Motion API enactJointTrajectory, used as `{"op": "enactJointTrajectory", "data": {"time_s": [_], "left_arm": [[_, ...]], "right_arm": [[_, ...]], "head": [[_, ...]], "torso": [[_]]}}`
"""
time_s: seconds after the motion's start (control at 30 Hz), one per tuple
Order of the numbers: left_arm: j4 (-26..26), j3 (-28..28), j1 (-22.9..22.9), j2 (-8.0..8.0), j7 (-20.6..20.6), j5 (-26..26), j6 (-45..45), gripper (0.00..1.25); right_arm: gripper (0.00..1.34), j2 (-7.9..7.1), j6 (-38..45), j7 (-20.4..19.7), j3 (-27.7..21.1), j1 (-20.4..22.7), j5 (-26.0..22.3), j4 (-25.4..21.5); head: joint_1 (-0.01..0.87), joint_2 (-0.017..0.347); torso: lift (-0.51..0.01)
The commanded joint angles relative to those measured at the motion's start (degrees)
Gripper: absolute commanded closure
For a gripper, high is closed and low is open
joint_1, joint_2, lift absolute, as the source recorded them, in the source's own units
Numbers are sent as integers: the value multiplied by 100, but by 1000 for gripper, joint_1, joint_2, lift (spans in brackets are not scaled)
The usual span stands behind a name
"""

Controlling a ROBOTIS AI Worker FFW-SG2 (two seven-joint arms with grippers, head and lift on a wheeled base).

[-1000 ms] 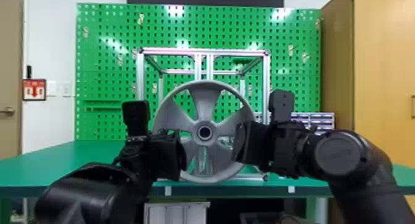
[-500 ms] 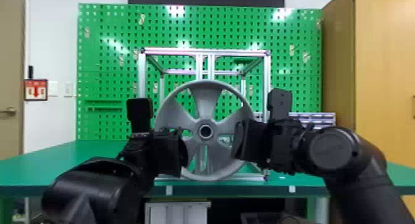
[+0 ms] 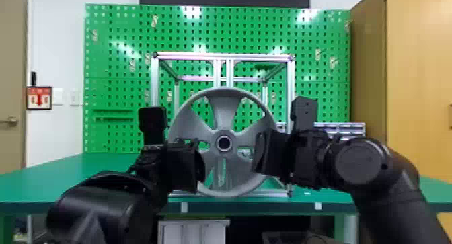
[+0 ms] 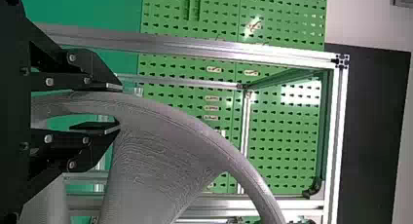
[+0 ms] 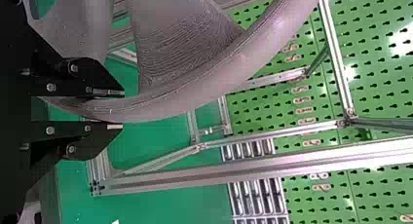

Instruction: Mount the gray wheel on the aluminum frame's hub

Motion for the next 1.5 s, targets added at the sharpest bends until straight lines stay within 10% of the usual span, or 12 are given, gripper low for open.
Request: {"op": "enactJointTrajectory", "data": {"time_s": [0.0,0.77,1.47], "left_arm": [[-6,-6,7,1,1,-1,-7,906],[-24,11,51,-8,1,17,-25,679],[-120,20,103,1,1,8,-43,159]], "right_arm": [[1104,5,-5,0,-7,24,-4,0],[780,5,-199,0,-51,112,-101,-26],[202,5,-392,17,-60,191,-198,-79]], "head": [[-5,6],[-5,6],[-5,6]], "torso": [[-499],[-499],[-499]]}}
